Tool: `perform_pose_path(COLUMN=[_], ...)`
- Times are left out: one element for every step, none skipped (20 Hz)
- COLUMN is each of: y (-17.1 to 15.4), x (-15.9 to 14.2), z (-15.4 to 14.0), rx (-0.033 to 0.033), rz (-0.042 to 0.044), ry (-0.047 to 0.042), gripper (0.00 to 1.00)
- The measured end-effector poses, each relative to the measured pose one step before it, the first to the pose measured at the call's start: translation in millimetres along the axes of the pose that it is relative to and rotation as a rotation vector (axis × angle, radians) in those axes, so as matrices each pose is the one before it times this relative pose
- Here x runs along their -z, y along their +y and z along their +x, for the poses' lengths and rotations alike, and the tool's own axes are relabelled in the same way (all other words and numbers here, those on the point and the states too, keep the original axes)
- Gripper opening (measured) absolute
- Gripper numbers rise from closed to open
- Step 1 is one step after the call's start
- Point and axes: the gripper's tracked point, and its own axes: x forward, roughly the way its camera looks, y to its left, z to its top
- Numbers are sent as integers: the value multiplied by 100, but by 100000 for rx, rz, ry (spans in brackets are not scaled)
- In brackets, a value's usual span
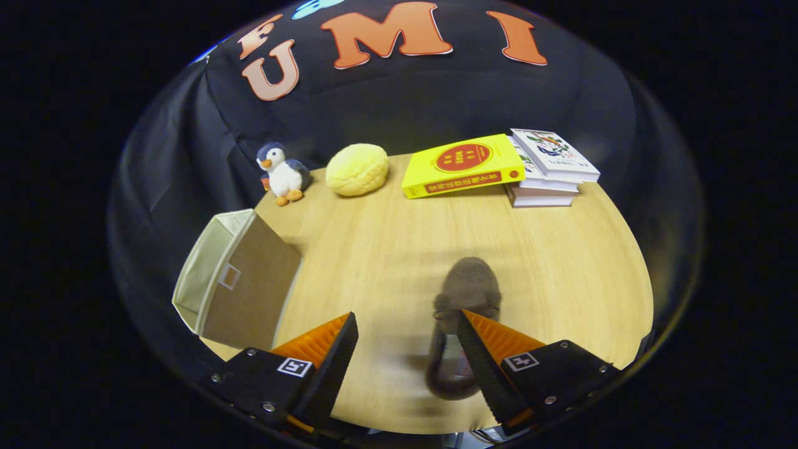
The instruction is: Open the storage box then place both shoes into the box .Put the left shoe in first, then the right shoe, with the right side of both shoes facing outward in a uniform manner.
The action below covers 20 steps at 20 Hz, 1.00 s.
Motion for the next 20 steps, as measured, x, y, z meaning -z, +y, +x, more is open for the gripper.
perform_pose_path(y=[-1225, -1104, -938, -641, -351, -576, -407, -300, -349, -393, -424, -360, -115, -32, -15, 236, 90, -480, -276, 24], x=[539, 618, 594, 719, 511, 482, 523, 642, 320, 73, 2, -29, -458, -376, -4, 147, 149, 118, -138, -239], z=[391, 474, 514, 488, 420, 418, 556, 671, 535, 632, 475, 439, 388, 392, 457, 379, 424, 236, 171, 95], rx=[2037, 1887, 1791, 283, -4, 183, 287, 200, 369, 1091, 1261, 1398, 673, 798, 384, -466, 450, 2707, 1612, 804], rz=[-1964, -1221, -778, -820, -208, -248, -87, -122, -423, -522, -757, -67, 536, 638, 789, 888, 620, -41, 625, 966], ry=[808, 1009, 1373, 1861, 551, 814, 1157, 1454, 828, -214, -42, -466, -1646, -1322, 131, 390, 884, 111, -209, -919], gripper=[94, 93, 90, 88, 86, 84, 81, 78, 75, 72, 66, 63, 57, 54, 49, 46, 37, 31, 18, 12])
